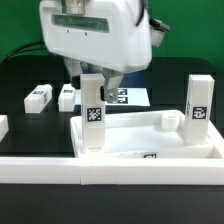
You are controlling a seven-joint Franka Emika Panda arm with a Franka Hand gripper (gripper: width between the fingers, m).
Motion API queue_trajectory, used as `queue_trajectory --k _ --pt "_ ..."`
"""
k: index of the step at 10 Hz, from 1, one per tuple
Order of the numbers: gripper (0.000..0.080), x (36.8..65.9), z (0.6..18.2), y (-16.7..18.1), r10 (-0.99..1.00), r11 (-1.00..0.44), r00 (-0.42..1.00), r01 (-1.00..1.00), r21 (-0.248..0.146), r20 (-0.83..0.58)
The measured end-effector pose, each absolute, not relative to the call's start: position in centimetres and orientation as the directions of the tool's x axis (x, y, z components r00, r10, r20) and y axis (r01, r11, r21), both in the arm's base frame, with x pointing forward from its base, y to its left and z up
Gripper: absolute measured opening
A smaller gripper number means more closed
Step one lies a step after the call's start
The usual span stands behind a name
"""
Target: Assemble desk
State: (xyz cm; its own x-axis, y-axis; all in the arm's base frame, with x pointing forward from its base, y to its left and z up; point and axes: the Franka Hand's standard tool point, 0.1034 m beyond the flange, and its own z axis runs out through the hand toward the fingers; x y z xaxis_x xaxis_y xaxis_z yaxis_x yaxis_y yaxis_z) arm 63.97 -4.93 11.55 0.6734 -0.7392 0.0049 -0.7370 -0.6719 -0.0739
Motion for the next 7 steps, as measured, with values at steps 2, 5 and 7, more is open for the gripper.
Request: queue_trajectory --k 2,5,7 --pt "0.0649 64.03 11.53 -4.66 -0.582 -0.812 0.813 -0.579 -0.070 0.021" --pt "0.0649 64.01 11.52 -4.77 -0.394 -0.918 0.919 -0.391 -0.064 0.036" --pt "0.0649 63.95 11.45 -4.78 -0.144 -0.989 0.988 -0.143 -0.029 0.048"
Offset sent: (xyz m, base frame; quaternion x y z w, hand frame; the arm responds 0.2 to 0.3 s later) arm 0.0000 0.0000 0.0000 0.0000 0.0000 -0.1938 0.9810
